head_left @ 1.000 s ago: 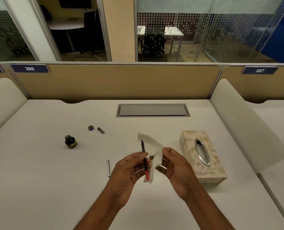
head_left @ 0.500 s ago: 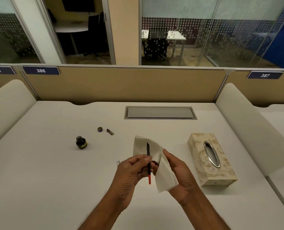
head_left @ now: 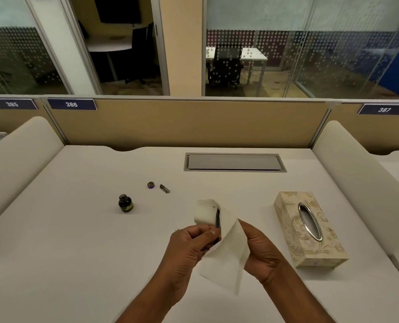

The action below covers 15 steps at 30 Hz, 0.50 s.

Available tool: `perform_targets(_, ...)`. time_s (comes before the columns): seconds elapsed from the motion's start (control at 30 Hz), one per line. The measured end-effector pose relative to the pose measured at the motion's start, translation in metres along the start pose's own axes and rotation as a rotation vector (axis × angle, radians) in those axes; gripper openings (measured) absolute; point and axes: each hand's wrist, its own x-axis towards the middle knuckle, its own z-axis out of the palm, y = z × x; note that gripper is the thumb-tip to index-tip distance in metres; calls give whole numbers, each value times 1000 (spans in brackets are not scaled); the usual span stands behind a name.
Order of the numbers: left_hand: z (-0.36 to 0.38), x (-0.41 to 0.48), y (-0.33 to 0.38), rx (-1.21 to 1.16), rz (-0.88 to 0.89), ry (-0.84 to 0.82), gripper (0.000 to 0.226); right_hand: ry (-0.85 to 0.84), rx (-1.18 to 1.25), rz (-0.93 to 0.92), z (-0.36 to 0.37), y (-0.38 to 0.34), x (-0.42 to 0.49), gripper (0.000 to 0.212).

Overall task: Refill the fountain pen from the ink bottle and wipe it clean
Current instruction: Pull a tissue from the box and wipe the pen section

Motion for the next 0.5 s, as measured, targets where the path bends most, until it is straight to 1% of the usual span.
perform_targets(0.17, 1, -9, 3, 152, -4, 47, 14, 62, -118, -58, 10, 0, -3, 43)
perform_targets(0.23, 2, -12, 5, 193, 9, 60, 13, 73, -150, -85, 14, 1, -5, 43)
perform_targets(0.33, 2, -15, 6, 237, 43, 85, 12, 68, -157, -117, 14, 4, -5, 55)
perform_targets(0.43, 2, -17, 6, 261, 56, 91, 11, 77, -191, -168, 14, 6, -6, 39)
perform_targets(0.5, 2, -18, 6, 278, 52, 81, 11, 77, -205, -191, 16, 5, -7, 38)
